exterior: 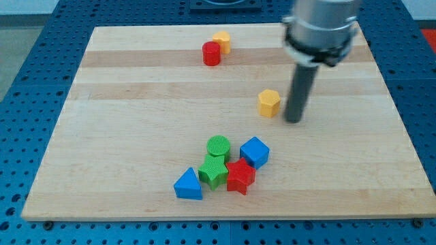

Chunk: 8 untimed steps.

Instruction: Move the yellow hexagon below the yellow heart

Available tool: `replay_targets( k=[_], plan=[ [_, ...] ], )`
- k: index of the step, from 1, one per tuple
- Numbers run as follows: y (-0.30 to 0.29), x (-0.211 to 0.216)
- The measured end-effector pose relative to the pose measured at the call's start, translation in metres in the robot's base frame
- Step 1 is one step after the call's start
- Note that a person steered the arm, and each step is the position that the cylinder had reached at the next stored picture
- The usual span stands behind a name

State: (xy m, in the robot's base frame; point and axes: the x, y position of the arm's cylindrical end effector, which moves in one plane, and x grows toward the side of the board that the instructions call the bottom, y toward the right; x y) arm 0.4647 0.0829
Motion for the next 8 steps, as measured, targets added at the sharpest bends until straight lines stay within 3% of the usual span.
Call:
replay_targets(
  k=[2,4,5,6,8],
  plan=[
    [-0.032,-0.052],
    [0.028,-0.049],
    [-0.044,-0.09],
    [-0.063,-0.137],
    [-0.015,-0.148]
  ],
)
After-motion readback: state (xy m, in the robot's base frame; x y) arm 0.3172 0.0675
